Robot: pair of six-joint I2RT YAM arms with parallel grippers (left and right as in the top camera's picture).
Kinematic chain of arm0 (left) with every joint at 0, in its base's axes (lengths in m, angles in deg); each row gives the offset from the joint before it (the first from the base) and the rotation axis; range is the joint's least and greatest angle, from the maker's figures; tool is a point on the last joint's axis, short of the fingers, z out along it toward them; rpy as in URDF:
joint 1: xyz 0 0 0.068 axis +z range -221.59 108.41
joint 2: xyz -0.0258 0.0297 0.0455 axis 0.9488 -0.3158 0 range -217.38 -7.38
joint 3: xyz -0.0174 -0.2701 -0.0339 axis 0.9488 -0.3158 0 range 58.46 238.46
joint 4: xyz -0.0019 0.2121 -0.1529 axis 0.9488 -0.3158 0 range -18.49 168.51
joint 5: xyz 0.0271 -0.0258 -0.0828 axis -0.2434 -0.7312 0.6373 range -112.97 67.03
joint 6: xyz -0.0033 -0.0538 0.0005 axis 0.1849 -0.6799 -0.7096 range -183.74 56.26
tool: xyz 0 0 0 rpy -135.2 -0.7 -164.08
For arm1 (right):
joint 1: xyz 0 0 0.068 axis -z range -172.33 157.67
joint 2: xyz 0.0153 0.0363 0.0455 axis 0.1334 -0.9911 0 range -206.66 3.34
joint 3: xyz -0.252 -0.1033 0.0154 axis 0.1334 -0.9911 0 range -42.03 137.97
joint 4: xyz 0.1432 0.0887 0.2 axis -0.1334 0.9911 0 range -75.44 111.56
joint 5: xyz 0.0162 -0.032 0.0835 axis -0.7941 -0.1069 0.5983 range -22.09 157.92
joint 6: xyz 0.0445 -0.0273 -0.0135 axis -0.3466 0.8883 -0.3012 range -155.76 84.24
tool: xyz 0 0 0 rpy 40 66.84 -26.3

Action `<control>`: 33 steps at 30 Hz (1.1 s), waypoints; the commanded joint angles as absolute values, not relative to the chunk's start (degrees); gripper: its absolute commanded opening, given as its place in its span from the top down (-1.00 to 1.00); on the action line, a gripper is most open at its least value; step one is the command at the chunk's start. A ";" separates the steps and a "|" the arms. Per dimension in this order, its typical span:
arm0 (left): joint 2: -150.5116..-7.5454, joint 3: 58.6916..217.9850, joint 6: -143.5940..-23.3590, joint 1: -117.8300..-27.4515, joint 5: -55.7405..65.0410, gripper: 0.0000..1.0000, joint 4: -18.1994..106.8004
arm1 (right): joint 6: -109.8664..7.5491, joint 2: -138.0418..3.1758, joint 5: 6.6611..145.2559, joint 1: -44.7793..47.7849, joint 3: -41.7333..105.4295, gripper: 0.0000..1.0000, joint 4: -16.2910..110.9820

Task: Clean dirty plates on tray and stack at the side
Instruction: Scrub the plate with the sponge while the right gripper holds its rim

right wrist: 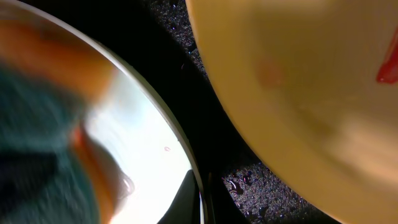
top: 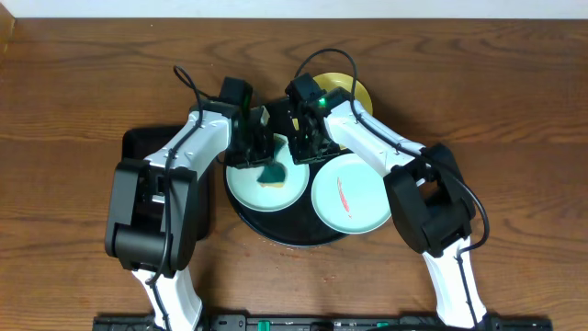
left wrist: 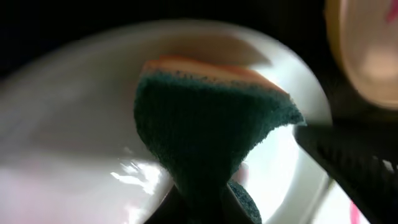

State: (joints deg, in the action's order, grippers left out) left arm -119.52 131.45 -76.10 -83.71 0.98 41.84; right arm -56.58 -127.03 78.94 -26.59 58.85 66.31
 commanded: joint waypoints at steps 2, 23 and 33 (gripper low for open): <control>-120.00 131.15 -82.33 -83.51 -17.27 0.85 43.20 | -57.37 -128.60 77.78 -26.03 58.68 0.98 66.46; -120.00 131.23 -76.17 -84.98 3.21 0.85 29.91 | -57.37 -128.60 77.54 -26.03 58.68 0.98 66.44; -120.02 131.10 -79.68 -84.96 -13.19 0.85 42.76 | -57.37 -128.60 77.41 -26.03 58.66 0.98 66.61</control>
State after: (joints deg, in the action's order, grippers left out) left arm -119.28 131.52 -77.43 -85.00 -1.47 42.24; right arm -56.60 -127.03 78.99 -26.62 58.85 66.22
